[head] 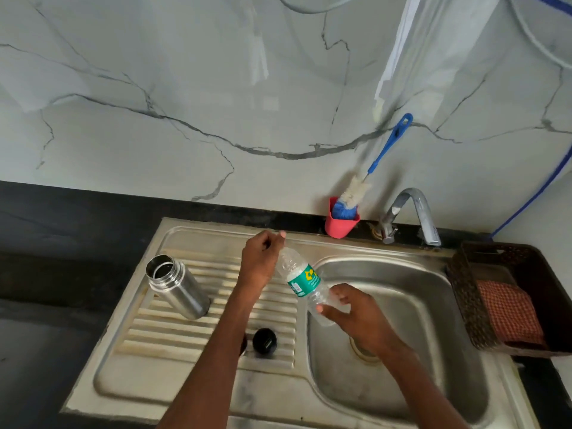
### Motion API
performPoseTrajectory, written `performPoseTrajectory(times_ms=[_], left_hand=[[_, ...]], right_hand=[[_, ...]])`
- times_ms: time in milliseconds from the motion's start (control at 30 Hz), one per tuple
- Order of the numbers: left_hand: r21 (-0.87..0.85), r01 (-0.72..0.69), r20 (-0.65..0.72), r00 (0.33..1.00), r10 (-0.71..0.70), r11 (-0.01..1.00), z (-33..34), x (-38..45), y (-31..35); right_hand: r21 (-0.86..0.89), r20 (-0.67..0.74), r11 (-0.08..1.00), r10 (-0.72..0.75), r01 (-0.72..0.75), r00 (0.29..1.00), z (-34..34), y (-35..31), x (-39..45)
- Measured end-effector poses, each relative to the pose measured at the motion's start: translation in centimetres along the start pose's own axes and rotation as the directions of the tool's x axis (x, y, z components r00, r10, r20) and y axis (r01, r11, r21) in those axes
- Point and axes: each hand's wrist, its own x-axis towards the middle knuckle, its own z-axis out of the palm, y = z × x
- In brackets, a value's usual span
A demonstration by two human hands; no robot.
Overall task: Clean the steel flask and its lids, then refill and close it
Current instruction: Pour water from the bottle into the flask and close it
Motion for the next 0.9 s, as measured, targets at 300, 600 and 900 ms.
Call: performPoseTrajectory(times_ms=[300, 600, 900], left_hand=[[-0.107, -0.083, -0.027, 0.996, 0.081, 0.991, 0.6, 6.7, 0.7], [0.818, -0.032, 0.021, 0.999, 0.025, 0.574, -0.1, 6.4, -8.8], [0.848, -0.043, 0.008, 0.998, 0.068, 0.529, 1.0, 7.3, -8.3]], right_hand=[[0.005, -0.169, 0.999, 0.032, -0.032, 0.985, 3.3, -8.0, 10.5], [0.054, -0.4, 0.994, 0.106, -0.092, 0.911, 5.3, -11.4, 18.5], [0.003, -0.433, 0.988, 0.141, -0.154, 0.89, 7.7, -9.8, 21.3]])
